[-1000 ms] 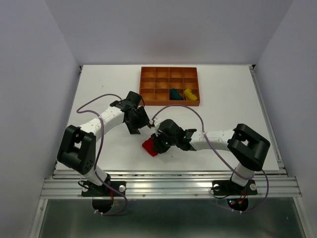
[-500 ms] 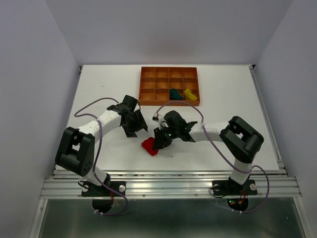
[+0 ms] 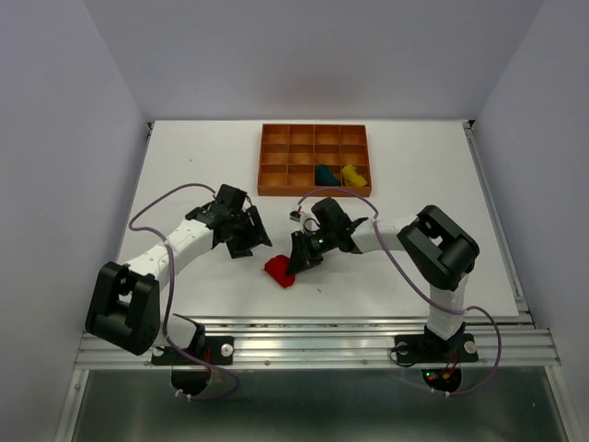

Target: Roll the socks

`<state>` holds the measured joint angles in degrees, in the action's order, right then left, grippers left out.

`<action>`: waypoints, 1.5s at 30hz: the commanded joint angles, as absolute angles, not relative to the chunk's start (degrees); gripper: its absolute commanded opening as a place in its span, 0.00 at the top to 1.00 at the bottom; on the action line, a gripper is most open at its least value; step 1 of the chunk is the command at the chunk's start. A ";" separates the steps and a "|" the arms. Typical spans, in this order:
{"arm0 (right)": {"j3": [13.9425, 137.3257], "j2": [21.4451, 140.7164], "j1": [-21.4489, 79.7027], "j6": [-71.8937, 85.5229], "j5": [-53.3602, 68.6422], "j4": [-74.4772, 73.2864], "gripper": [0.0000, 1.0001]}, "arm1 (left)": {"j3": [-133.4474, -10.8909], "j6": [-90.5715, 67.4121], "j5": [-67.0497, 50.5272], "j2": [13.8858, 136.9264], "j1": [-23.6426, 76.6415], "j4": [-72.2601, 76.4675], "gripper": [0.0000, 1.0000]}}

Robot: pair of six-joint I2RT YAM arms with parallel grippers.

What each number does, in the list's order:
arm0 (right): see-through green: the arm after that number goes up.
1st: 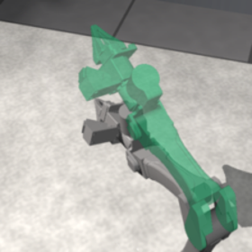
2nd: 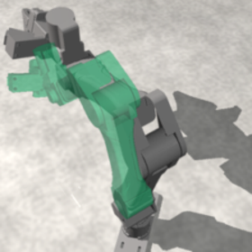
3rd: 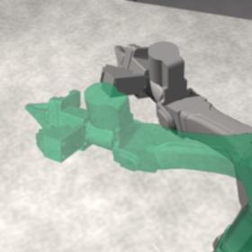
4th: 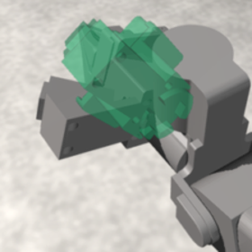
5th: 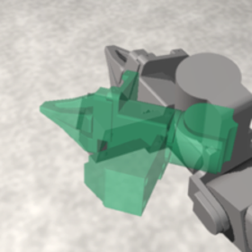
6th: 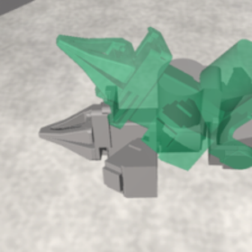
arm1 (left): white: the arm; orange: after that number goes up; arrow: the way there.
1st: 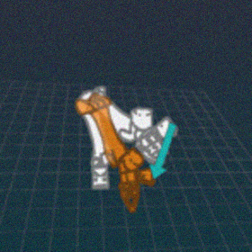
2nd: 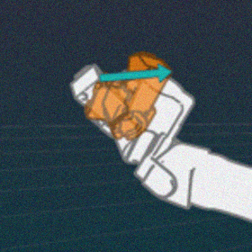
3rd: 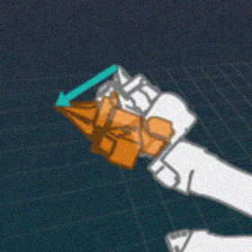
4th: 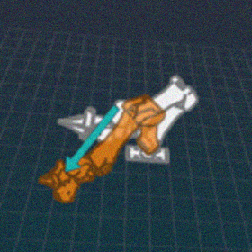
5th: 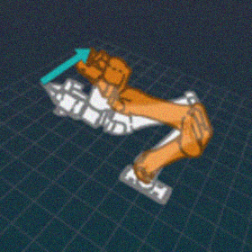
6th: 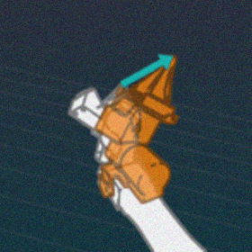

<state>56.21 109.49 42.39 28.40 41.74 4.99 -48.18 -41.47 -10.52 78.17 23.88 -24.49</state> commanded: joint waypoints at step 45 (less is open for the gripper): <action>63.02 109.08 40.34 19.70 29.19 -5.10 0.39 | -43.59 -42.01 -15.21 90.61 27.86 -16.69 1.00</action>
